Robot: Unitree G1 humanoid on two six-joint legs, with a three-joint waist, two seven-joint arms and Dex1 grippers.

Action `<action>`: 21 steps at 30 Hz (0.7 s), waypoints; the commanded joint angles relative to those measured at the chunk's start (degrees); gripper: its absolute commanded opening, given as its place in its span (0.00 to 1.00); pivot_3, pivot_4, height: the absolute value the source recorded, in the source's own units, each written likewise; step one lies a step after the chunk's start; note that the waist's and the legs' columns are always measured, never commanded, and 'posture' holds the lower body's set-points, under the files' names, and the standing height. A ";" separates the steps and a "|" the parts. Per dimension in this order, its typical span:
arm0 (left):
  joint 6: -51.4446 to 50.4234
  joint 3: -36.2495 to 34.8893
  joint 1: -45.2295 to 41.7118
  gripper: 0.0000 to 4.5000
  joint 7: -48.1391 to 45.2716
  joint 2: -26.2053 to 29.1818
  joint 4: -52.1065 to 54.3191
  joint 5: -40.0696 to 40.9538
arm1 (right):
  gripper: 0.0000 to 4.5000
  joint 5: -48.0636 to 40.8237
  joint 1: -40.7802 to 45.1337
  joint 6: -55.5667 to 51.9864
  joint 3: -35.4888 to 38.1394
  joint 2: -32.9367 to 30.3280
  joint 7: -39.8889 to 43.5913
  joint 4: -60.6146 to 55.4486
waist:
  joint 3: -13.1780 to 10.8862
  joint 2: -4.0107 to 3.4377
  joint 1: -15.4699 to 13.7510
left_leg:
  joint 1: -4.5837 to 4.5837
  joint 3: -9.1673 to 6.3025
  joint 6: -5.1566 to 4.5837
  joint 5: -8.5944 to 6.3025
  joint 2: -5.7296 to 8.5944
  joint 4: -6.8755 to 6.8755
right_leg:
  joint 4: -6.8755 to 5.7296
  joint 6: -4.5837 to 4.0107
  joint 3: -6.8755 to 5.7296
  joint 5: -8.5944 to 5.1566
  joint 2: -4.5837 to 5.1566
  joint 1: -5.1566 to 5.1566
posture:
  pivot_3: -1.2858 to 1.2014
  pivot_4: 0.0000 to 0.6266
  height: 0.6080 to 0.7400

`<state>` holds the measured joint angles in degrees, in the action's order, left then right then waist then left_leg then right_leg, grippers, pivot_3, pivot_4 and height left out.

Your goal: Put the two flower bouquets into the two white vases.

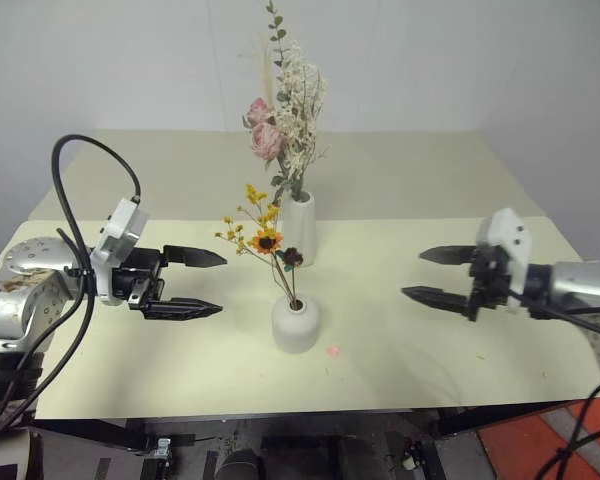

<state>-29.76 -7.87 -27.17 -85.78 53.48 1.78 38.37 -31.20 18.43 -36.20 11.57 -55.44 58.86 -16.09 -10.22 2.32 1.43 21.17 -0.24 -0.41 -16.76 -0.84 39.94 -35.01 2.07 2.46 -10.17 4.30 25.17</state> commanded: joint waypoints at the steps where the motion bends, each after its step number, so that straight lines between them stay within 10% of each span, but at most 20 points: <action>1: 0.83 -3.37 1.03 1.00 0.94 1.08 2.33 0.93 | 0.95 0.78 -0.71 2.80 2.66 -1.44 1.03 1.14 | 0.00 0.00 -0.01 | -0.01 0.00 0.00 0.00 0.00 0.00 | -0.01 0.00 0.00 0.00 0.00 -0.01 | 0.52 0.24 1.00; 21: 1.14 -5.93 1.58 1.00 2.01 3.49 1.46 0.19 | 0.95 2.37 0.22 6.44 2.71 -2.37 3.79 5.61 | 0.00 0.00 -0.44 | 0.00 0.01 0.00 0.00 0.00 0.02 | -0.01 0.00 0.00 0.00 0.01 -0.01 | 0.52 0.24 1.00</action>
<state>-28.99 -11.88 -24.78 -84.24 55.80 2.69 38.35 -29.18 17.91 -31.34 12.79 -56.54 62.41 -9.42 -10.22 2.32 0.99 21.17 -0.23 -0.41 -16.76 -0.84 39.95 -35.02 2.07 2.46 -10.17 4.31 25.17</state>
